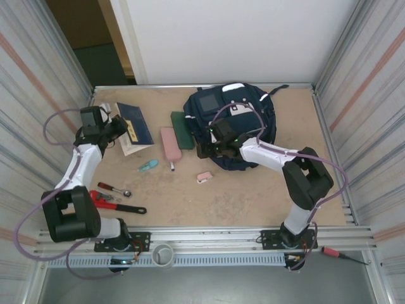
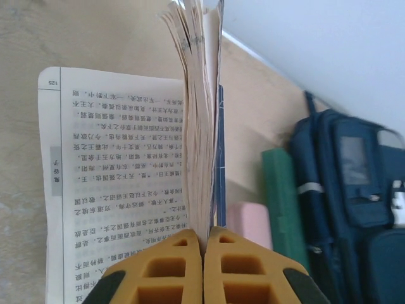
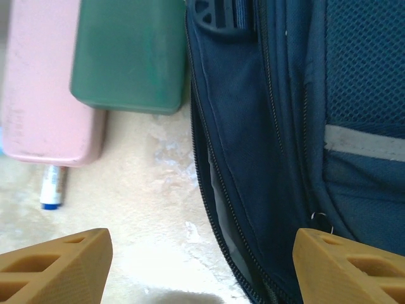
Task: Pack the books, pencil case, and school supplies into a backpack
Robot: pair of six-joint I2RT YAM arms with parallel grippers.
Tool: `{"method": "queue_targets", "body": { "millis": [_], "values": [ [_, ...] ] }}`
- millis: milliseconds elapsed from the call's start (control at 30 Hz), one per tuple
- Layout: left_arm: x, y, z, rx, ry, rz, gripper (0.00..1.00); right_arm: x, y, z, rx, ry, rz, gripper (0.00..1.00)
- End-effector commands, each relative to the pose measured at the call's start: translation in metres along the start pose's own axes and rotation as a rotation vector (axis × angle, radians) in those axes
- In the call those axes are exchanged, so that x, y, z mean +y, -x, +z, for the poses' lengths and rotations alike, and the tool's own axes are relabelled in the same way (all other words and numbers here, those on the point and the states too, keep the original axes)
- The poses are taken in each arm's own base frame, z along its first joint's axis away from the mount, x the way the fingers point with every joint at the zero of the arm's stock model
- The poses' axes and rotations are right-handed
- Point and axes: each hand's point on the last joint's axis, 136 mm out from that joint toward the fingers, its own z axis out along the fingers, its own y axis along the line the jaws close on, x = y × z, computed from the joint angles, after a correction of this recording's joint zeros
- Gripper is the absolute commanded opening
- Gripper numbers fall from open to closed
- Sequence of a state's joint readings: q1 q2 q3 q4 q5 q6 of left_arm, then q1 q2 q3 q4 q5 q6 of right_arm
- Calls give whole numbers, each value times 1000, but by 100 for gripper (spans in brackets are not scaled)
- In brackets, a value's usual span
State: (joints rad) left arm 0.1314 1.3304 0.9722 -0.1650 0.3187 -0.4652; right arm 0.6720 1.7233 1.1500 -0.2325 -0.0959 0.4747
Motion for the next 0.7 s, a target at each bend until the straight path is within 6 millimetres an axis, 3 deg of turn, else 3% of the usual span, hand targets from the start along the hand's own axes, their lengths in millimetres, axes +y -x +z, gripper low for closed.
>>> {"method": "queue_targets", "body": {
  "millis": [0, 100, 233, 500, 600, 667],
  "values": [
    [-54, 17, -29, -82, -167, 10, 0, 38, 29, -38, -41, 257, 63, 77],
    [-92, 11, -44, -83, -263, 34, 0, 49, 46, -59, -59, 384, 107, 90],
    [-143, -5, -59, -60, -404, 60, 0, 57, 67, -77, -61, 533, 197, 100],
    [-234, -46, -78, 48, -673, 106, 0, 77, 85, -94, -105, 715, 221, 99],
    [-251, -57, -79, 100, -750, 85, 0, 78, 87, -97, -124, 750, 228, 100],
    [-257, -61, -79, 121, -781, 73, 0, 77, 87, -99, -136, 777, 232, 95]
  ]
}}
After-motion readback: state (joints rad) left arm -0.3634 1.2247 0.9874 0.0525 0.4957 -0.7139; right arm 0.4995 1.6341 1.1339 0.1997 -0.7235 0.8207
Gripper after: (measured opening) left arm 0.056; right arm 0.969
